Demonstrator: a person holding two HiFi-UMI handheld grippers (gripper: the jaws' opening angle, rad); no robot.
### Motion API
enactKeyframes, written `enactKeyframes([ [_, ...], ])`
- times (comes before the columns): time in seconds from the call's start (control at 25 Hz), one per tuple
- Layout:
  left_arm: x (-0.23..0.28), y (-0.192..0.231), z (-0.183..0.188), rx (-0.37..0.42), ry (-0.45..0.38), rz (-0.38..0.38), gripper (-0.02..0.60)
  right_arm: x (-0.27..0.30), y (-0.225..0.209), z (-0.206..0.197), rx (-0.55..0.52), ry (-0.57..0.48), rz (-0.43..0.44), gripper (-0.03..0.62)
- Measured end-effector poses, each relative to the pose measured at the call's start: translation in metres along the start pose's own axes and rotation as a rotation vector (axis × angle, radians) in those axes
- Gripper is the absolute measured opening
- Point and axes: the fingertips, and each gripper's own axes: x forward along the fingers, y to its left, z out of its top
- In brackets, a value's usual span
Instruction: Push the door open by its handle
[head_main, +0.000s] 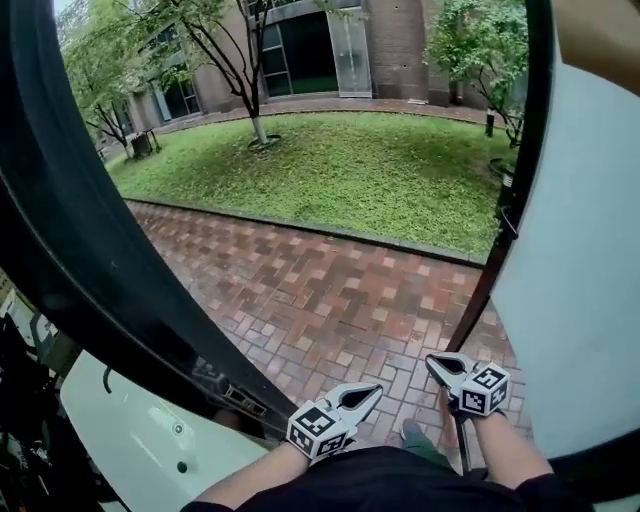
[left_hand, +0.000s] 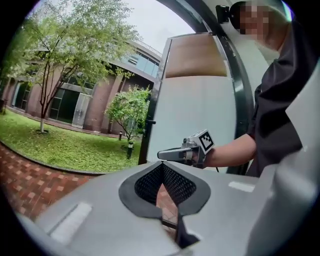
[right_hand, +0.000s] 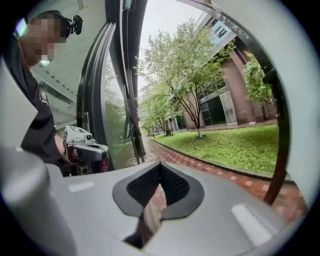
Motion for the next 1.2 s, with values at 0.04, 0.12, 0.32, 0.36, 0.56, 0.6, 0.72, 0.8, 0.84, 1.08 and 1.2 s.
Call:
enactKeyframes([
  [0.04,-0.017,-0.012,0.0,-0.005,0.009,-0.013,0.0,-0.008,0.026,-0.004,0.002,0.011,-0.003,0.0],
  [0.12,-0.045,-0.034,0.001,-0.034,0.007,-0.024,0.0,-0.03,0.072,-0.008,-0.015,0.027,0.0,0.0],
  [0.32,-0.097,-0.082,0.0,-0.036,-0.006,-0.023,0.0,-0.088,0.143,-0.006,-0.036,-0.012,-0.021,0.0],
  [0.36,-0.104,-0.09,-0.002,-0.031,-0.008,-0.017,0.0,-0.098,0.15,-0.007,-0.035,-0.022,-0.029,0.0],
  [0.56,-0.124,-0.136,-0.013,-0.012,-0.032,0.054,0.0,-0.148,0.178,-0.023,-0.049,-0.044,-0.008,0.0],
  [0.6,-0.127,-0.144,-0.015,-0.018,-0.037,0.072,0.0,-0.157,0.183,-0.025,-0.045,-0.052,-0.001,0.0],
  [0.72,-0.13,-0.175,-0.021,-0.051,-0.054,0.104,0.0,-0.191,0.201,-0.037,-0.025,-0.053,0.015,0.0],
  [0.8,-0.126,-0.194,-0.024,-0.065,-0.07,0.109,0.0,-0.215,0.209,-0.044,-0.036,-0.044,0.017,0.0],
  [0.84,-0.125,-0.201,-0.024,-0.065,-0.075,0.109,0.0,-0.226,0.212,-0.045,-0.041,-0.048,0.011,0.0],
  [1.08,-0.124,-0.205,-0.013,-0.03,-0.073,0.071,0.0,-0.254,0.213,-0.046,-0.016,-0.086,-0.072,0.0],
  [1.2,-0.139,-0.205,-0.013,-0.034,-0.089,0.074,0.0,-0.254,0.225,-0.056,-0.002,-0.071,-0.08,0.0],
])
